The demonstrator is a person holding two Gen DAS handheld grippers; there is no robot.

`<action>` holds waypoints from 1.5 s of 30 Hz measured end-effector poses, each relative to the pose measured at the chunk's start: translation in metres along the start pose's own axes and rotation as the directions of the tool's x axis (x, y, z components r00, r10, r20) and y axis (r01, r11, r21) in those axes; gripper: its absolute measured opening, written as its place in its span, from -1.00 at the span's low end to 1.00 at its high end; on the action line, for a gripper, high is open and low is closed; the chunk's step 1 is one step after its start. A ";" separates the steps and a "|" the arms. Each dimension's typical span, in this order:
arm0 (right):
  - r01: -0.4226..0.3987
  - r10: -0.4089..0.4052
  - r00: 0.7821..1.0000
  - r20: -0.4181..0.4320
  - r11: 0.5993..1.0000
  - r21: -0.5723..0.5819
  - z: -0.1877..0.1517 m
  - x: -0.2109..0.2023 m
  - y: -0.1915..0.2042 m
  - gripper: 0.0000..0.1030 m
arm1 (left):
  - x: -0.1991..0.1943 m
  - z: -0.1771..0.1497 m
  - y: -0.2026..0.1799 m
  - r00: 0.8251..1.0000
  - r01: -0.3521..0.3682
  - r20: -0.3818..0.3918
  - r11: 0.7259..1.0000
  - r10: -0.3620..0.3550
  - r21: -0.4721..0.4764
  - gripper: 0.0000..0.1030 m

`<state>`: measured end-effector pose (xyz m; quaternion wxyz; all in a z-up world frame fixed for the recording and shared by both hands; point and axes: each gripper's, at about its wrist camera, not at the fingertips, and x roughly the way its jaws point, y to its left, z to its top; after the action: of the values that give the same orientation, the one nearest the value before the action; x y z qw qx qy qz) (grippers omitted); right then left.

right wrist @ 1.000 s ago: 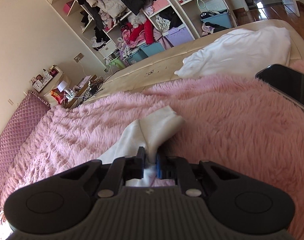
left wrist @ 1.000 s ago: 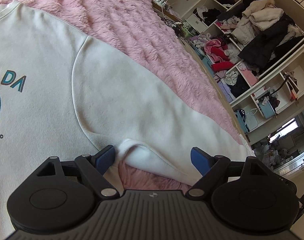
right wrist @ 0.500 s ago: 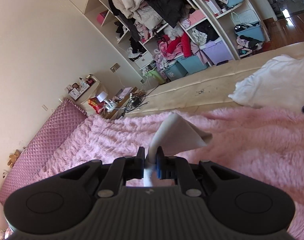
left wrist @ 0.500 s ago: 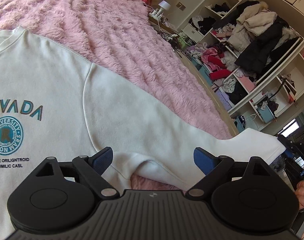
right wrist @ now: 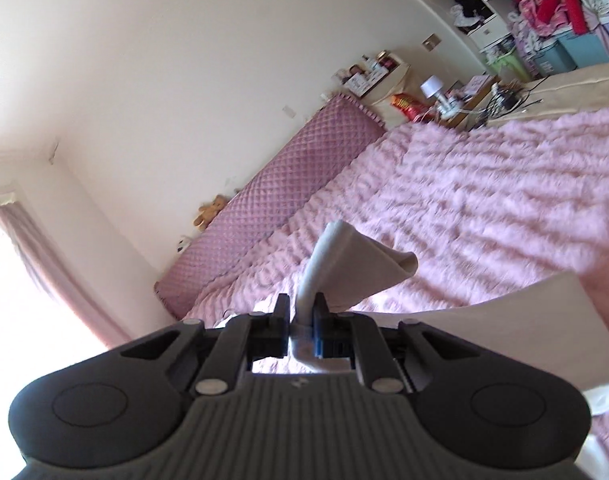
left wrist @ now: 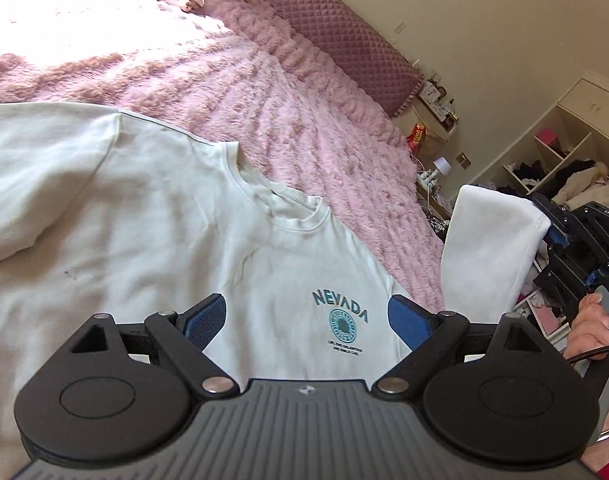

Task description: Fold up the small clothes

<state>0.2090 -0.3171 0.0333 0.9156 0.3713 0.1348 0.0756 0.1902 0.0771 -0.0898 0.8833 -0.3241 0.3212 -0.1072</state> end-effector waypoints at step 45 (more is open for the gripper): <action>0.213 -0.555 0.828 0.081 0.178 -0.961 -0.154 0.025 -0.118 -0.08 | 0.054 0.024 0.114 0.979 0.076 0.204 0.928 0.000 -0.366 -0.47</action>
<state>0.1909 -0.2935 -0.1598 0.9080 -0.3042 0.2849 -0.0429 0.2449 0.1546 -0.1761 0.8316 -0.5006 0.2390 -0.0285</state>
